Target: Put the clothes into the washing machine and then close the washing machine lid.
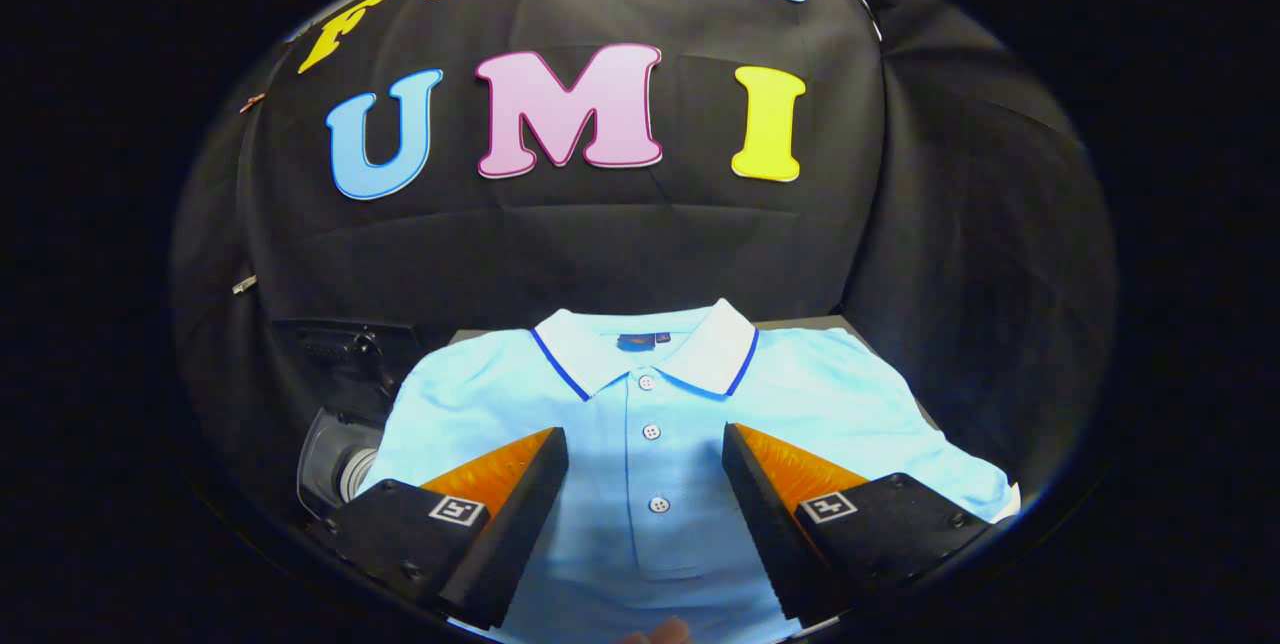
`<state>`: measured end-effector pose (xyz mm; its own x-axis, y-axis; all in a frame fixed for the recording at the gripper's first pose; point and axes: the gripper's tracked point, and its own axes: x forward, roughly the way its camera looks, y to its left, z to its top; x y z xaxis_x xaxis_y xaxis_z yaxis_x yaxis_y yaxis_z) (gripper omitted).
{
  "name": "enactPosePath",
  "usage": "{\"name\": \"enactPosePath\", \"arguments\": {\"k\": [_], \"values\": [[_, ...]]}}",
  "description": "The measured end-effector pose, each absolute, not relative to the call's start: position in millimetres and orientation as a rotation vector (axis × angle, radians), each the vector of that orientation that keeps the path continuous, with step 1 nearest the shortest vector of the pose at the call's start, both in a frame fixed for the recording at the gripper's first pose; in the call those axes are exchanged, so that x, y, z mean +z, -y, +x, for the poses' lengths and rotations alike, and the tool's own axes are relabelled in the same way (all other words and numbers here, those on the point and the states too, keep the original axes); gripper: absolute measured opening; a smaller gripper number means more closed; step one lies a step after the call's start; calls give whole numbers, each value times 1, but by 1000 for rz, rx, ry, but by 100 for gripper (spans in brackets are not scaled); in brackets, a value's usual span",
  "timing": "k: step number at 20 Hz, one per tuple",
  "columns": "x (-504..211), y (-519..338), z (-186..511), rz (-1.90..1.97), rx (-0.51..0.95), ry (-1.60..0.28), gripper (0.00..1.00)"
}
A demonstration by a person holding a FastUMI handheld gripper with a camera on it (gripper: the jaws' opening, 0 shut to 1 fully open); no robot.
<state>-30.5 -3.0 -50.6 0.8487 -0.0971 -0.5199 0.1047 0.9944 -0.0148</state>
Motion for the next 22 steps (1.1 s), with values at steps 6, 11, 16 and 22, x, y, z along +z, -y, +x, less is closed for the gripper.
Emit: {"name": "enactPosePath", "arguments": {"k": [6,11,16,22], "values": [[-60,3,-42,19,-112,-647,98],[-59,1,-50,40,-149,-706,98],[-62,1,-53,41,-158,-759,97],[-61,4,-54,62,-178,-771,62]]}}
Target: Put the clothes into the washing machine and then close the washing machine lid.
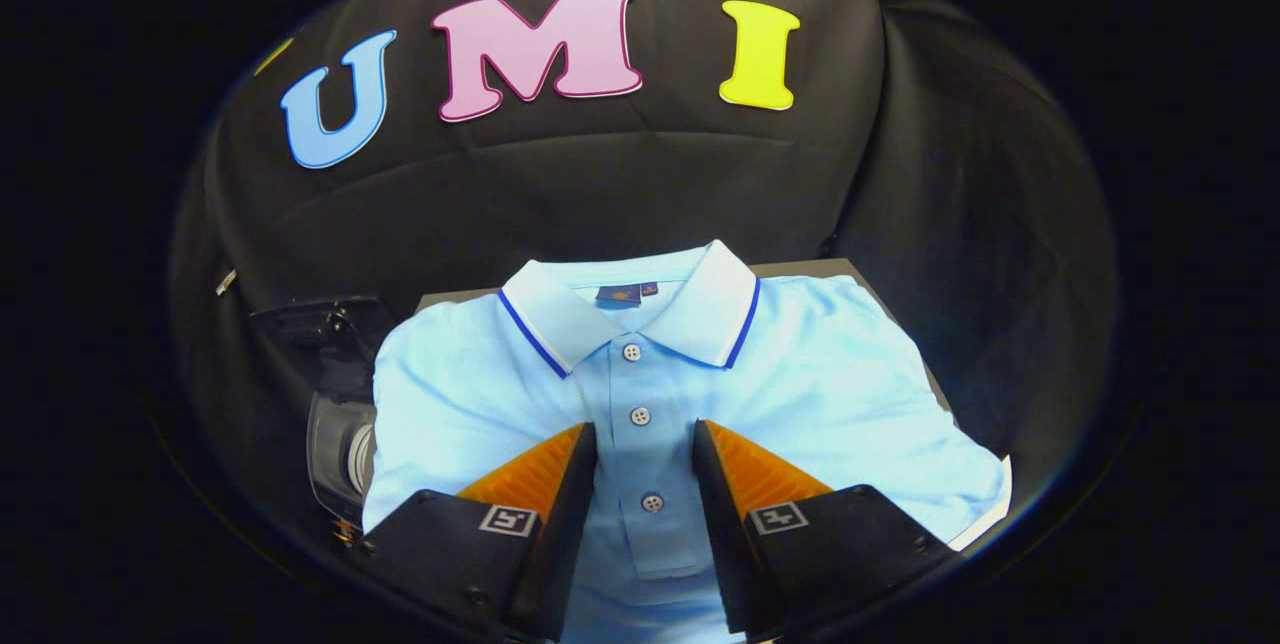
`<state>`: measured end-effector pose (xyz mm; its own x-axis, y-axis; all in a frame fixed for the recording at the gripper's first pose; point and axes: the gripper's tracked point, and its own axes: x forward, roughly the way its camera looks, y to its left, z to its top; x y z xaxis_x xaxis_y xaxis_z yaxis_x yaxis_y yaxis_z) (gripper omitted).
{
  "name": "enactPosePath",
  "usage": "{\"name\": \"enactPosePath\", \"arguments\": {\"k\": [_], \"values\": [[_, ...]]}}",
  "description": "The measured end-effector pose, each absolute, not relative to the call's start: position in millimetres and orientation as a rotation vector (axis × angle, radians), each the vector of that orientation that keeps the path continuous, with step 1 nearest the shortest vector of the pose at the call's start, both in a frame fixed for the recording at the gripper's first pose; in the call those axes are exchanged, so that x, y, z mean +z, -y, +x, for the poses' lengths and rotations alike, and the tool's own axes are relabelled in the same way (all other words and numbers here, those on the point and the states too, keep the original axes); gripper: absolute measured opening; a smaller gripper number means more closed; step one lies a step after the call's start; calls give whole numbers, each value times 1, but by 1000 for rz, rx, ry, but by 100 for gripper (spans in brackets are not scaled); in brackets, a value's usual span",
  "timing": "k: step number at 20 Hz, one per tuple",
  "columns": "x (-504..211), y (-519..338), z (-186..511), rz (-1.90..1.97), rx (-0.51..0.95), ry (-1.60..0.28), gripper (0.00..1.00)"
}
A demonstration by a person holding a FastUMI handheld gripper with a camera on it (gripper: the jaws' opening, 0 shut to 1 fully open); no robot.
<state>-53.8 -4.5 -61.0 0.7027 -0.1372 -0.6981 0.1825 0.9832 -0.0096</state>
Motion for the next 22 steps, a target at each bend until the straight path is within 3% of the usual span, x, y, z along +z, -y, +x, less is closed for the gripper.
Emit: {"name": "enactPosePath", "arguments": {"k": [2,4,8,10,22], "values": [[-61,7,-53,74,-193,-765,62],[-60,5,-49,55,-181,-765,27],[-57,5,-49,73,-192,-742,27],[-58,5,-46,37,-181,-733,6],[-24,0,-44,50,-208,-569,6]]}}
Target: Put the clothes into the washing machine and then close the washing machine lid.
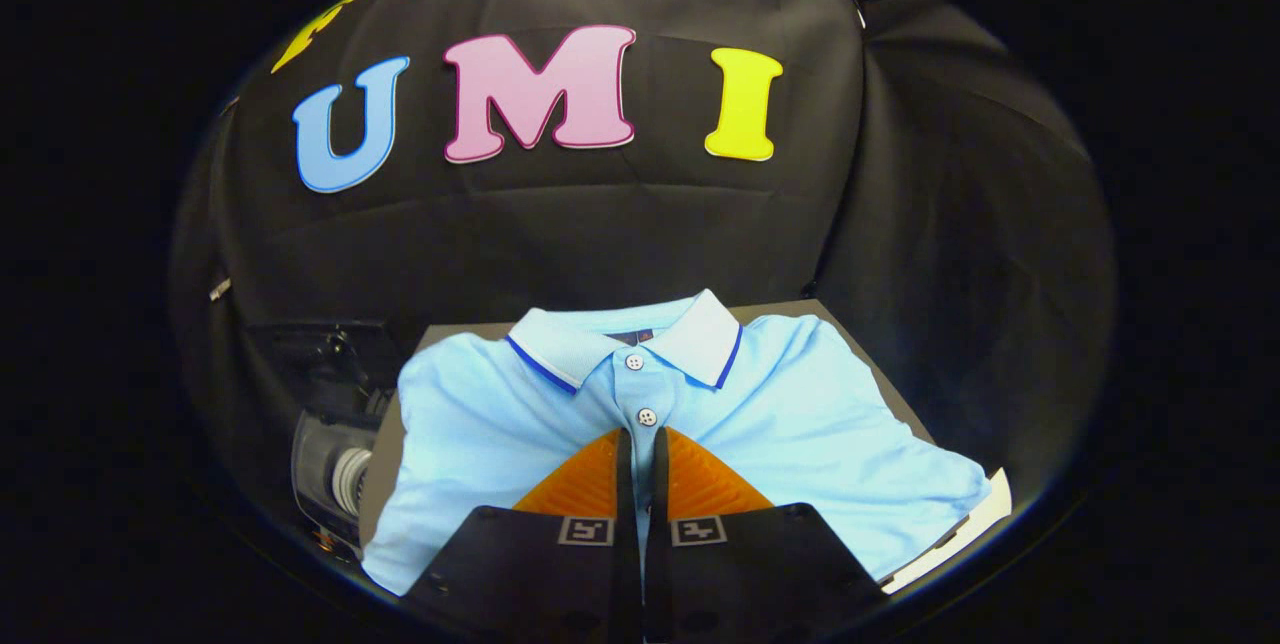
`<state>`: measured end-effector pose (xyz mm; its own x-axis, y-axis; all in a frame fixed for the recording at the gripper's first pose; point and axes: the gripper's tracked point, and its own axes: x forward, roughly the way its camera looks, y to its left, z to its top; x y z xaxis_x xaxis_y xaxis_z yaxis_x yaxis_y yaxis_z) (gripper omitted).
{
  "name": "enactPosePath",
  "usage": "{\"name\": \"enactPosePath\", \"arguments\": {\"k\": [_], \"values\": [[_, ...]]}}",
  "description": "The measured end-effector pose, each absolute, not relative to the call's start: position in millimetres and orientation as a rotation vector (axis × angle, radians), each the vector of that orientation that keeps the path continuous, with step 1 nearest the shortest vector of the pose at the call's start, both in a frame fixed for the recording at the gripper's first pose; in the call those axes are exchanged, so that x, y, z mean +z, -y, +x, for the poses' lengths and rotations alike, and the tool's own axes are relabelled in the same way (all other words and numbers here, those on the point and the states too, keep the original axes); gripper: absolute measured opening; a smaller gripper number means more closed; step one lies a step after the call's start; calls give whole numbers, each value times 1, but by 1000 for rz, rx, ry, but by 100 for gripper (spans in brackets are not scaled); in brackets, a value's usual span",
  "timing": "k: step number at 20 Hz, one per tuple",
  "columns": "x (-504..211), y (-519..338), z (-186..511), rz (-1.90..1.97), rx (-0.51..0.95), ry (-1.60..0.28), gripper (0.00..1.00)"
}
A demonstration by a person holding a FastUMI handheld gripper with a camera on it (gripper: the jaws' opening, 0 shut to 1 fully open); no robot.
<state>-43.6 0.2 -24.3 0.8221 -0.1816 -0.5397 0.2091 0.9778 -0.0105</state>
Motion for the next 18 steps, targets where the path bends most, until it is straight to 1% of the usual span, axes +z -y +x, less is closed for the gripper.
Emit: {"name": "enactPosePath", "arguments": {"k": [6,11,18], "values": [[9,-10,-50,67,-207,-492,6],[39,-37,-51,32,-192,-439,6],[86,-122,-59,36,-111,-336,6]]}}
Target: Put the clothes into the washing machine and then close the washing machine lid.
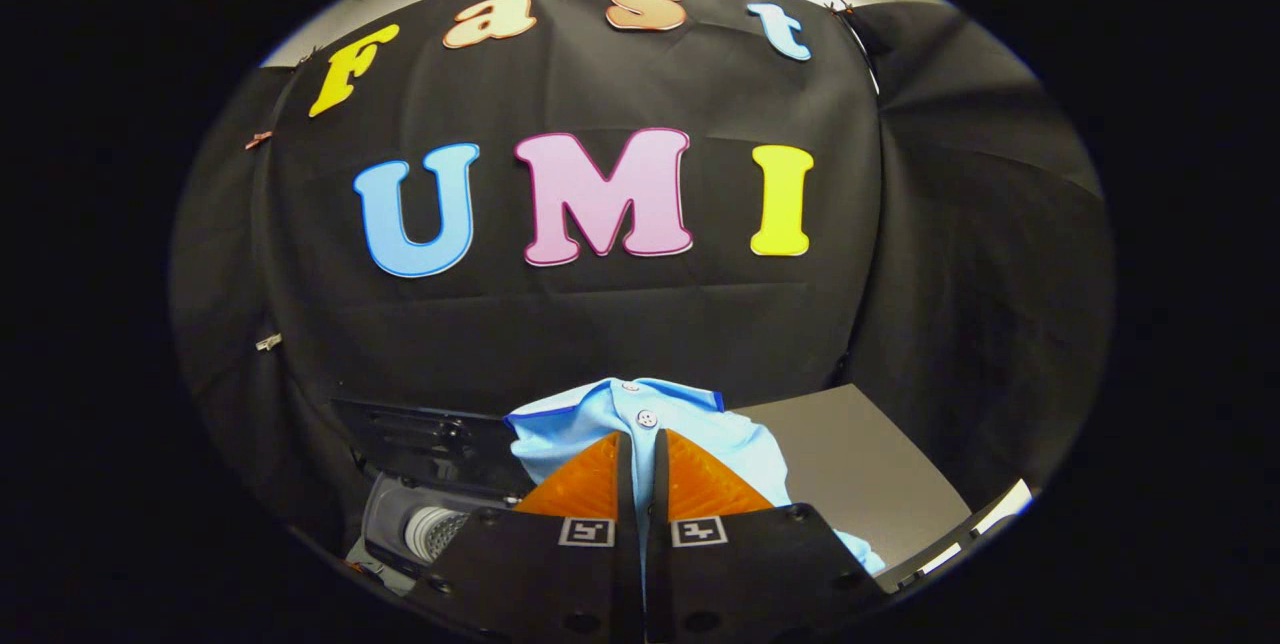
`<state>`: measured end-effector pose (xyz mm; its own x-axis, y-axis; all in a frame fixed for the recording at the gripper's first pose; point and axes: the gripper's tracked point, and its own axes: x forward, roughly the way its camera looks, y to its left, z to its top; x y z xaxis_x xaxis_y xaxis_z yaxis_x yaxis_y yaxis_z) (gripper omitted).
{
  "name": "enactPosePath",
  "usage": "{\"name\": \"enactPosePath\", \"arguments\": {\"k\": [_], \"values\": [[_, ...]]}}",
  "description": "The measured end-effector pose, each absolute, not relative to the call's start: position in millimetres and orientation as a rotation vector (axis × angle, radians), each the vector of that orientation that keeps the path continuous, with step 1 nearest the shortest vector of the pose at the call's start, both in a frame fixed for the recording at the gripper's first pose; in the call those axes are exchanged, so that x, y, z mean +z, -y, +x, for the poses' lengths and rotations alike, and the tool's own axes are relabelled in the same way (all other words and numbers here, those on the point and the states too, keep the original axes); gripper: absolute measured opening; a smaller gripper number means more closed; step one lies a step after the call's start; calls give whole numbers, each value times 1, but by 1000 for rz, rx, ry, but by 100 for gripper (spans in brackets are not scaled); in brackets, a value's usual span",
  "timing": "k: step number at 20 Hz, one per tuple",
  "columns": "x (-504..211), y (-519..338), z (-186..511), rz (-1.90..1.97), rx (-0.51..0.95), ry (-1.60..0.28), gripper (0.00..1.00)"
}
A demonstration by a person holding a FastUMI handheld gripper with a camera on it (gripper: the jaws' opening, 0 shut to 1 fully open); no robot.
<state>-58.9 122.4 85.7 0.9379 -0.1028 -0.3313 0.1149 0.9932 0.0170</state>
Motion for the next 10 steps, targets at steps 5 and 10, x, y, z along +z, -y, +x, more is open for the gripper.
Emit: {"name": "enactPosePath", "arguments": {"k": [5,10], "values": [[100,-196,-70,28,-45,-307,6],[99,-267,-79,-4,18,-303,6]]}}
